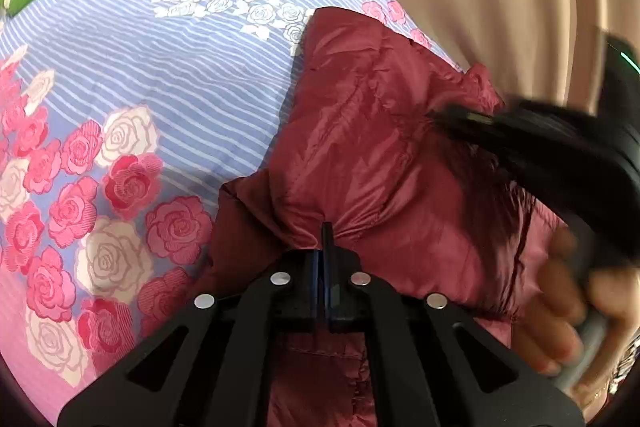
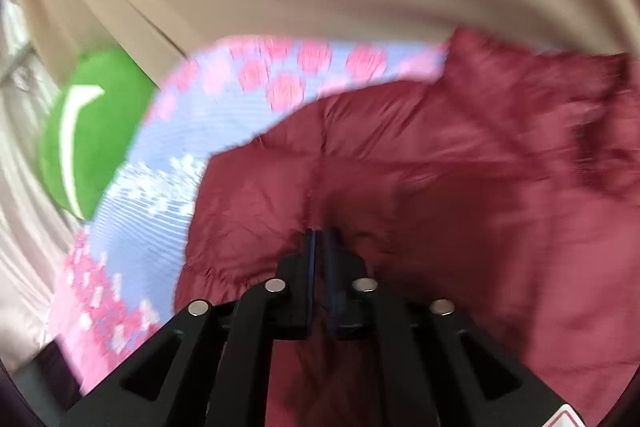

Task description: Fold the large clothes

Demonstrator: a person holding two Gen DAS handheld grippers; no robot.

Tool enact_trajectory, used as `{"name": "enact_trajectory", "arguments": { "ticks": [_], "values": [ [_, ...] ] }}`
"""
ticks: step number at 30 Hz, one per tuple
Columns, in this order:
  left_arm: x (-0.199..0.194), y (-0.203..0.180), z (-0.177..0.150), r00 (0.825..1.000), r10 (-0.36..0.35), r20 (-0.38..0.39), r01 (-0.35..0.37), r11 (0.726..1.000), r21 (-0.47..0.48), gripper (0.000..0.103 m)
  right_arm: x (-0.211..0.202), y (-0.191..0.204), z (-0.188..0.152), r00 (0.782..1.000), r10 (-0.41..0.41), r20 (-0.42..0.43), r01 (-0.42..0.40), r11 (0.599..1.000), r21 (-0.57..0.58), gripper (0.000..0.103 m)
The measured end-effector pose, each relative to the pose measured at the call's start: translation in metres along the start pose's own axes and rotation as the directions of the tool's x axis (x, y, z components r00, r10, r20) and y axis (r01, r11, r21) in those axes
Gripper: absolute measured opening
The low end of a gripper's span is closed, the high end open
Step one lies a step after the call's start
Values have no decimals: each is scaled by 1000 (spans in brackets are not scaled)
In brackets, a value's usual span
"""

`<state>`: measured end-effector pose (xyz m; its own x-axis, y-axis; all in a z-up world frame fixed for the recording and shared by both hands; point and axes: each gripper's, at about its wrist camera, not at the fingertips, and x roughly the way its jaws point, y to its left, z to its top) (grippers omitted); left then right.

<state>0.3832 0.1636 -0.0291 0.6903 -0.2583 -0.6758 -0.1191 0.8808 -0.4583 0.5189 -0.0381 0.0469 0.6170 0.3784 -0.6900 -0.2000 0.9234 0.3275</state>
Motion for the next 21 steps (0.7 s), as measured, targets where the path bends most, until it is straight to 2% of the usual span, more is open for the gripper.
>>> {"name": "enact_trajectory", "arguments": {
  "ticks": [2, 3, 4, 6, 7, 9, 10, 12, 14, 15, 17, 18, 19, 21],
  "values": [
    [0, 2, 1, 1000, -8, -1, 8, 1000, -6, 1, -43, -25, -13, 996, -35, 77, 34, 999, 15, 27],
    [1, 2, 1, 1000, -9, -1, 9, 1000, -5, 1, -71, -50, -23, 992, -60, 111, 56, 997, 44, 41],
    [1, 2, 1, 1000, -9, -1, 9, 1000, -5, 1, -86, -67, -29, 989, -77, 124, 69, 995, 65, 47],
    [0, 2, 1, 1000, -9, -1, 9, 1000, -5, 1, -129, -118, -53, 967, -206, 149, 186, 973, 139, 49],
    [0, 2, 1, 1000, -7, 0, 7, 1000, -3, 1, -152, -146, -70, 944, -290, 154, 262, 948, 183, 51],
    [0, 1, 1, 1000, -1, 2, 1, 1000, 1, 1, -177, -182, -94, 919, -369, 138, 328, 912, 248, 55],
    [0, 0, 0, 1000, 0, 2, 0, 1000, 3, 1, -184, -194, -103, 919, -375, 123, 332, 903, 273, 55],
    [0, 0, 0, 1000, 2, 3, -2, 1000, 3, 1, -188, -219, -119, 931, -355, 83, 310, 891, 331, 56],
    [0, 0, 1, 1000, -4, 3, 4, 1000, -1, 1, -177, -228, -126, 946, -321, 43, 288, 895, 340, 56],
    [0, 1, 1, 1000, -9, 3, 9, 1000, -4, 1, -170, -229, -126, 952, -306, 26, 282, 904, 320, 53],
    [0, 2, 0, 1000, -19, 1, 19, 1000, -10, 1, -163, -221, -119, 951, -308, 30, 288, 918, 274, 22],
    [0, 3, 0, 1000, -20, 2, 20, 1000, -10, 1, -166, -214, -113, 954, -295, 49, 273, 927, 258, 2],
    [0, 2, 0, 1000, -18, 3, 18, 1000, -8, 1, -179, -207, -106, 954, -280, 109, 244, 933, 266, 2],
    [0, 2, 0, 1000, -11, 3, 11, 1000, -2, 1, -203, -198, -96, 938, -270, 217, 213, 943, 255, 1]
  ]
}}
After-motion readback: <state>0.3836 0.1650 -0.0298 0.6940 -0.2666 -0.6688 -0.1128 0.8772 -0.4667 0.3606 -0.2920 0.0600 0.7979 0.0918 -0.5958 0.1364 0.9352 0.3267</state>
